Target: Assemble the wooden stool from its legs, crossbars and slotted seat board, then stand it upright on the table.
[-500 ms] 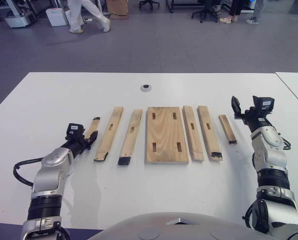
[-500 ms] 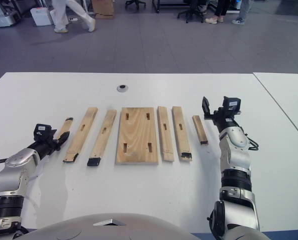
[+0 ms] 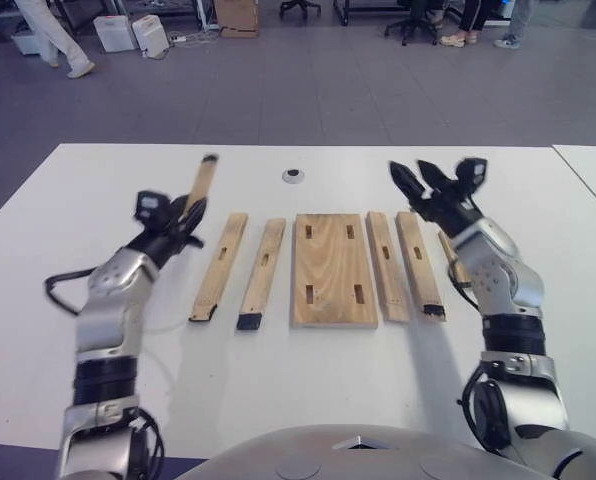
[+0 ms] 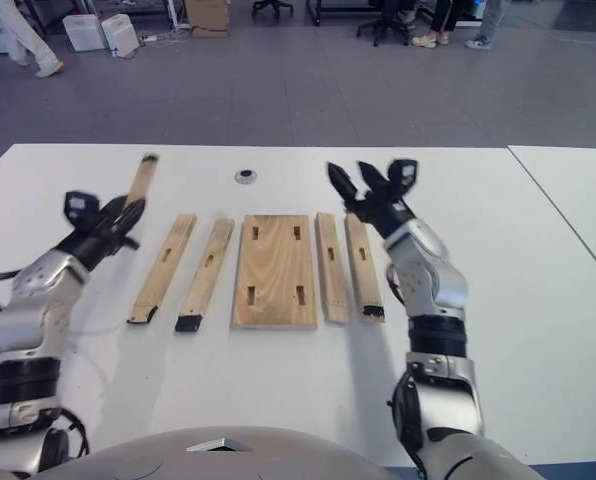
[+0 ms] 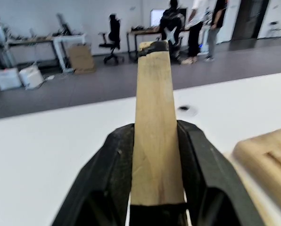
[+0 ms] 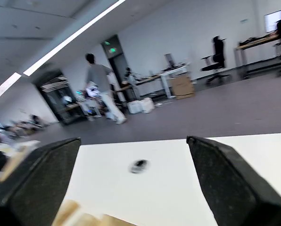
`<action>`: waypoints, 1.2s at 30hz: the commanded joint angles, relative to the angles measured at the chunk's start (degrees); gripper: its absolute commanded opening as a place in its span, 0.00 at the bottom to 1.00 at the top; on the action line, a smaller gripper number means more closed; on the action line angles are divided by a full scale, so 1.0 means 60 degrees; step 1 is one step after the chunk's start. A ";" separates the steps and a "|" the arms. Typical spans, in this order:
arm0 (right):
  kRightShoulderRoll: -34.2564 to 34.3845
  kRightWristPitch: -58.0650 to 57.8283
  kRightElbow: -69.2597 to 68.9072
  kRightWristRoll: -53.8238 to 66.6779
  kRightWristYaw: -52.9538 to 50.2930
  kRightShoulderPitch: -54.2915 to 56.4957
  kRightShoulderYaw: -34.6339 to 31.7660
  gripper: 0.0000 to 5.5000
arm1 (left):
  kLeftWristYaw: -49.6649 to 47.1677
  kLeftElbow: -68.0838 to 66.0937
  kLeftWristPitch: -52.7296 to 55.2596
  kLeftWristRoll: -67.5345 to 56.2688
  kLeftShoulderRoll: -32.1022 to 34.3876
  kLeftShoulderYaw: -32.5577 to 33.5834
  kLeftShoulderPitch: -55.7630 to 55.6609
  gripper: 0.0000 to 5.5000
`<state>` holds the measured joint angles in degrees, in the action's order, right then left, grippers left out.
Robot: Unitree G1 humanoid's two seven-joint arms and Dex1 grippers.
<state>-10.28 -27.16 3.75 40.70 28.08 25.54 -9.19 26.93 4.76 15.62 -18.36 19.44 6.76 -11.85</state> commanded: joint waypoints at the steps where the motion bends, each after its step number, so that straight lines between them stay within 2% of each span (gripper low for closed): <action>1: 0.1039 -0.1457 -0.0106 0.1427 -0.0952 0.1195 -0.0200 0.77 | 0.0482 0.0274 -0.0565 0.0181 -0.0842 -0.1366 -0.0902 0.23; 4: 0.1511 -0.2208 -0.0150 0.2127 -0.1460 0.1602 -0.0278 0.77 | 0.0704 0.0305 -0.0770 0.0327 -0.1173 -0.1991 -0.1425 0.23; 7: 0.1626 -0.2598 -0.0194 0.2367 -0.1866 0.1656 -0.0385 0.68 | 0.0813 0.0356 -0.0925 0.0489 -0.1130 -0.2178 -0.1653 0.23; 14: 0.1656 -0.2843 -0.0377 0.2814 -0.2423 0.1726 -0.0835 0.41 | 0.1027 0.0451 -0.1107 0.0752 -0.1003 -0.2440 -0.1625 0.23; 22: 0.1539 -0.2818 -0.0581 0.2850 -0.2487 0.1587 -0.0840 0.09 | 0.1029 0.0393 -0.1149 0.0988 -0.0966 -0.2637 -0.1648 0.23; 23: 0.1354 -0.2617 -0.0632 0.2521 -0.2490 0.1471 -0.0792 0.08 | 0.0940 0.0353 -0.1146 0.1109 -0.0943 -0.2610 -0.1643 0.23; 24: 0.1083 -0.2371 -0.0680 0.2208 -0.2512 0.1280 -0.0894 0.08 | 0.0834 0.0294 -0.1118 0.1217 -0.0913 -0.2548 -0.1628 0.30; 28: 0.0248 -0.2005 -0.1268 0.2055 -0.2650 -0.0042 -0.1984 0.07 | 0.0372 0.0396 -0.0711 0.0850 -0.0880 -0.1745 -0.1147 0.41; 32: 0.0181 -0.1849 -0.1691 0.1905 -0.3017 -0.1136 -0.2324 0.07 | -0.0302 0.0729 -0.0165 0.0183 -0.1047 -0.0758 -0.0505 0.53; 36: 0.0471 -0.1456 -0.1582 0.1274 -0.3277 -0.1789 -0.2023 0.07 | -0.0887 0.0666 -0.0036 0.0455 -0.0979 -0.0561 -0.0383 0.54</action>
<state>-8.03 -36.93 -5.54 49.47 9.23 15.92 -21.95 22.47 8.50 14.51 -16.78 13.11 3.37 -14.36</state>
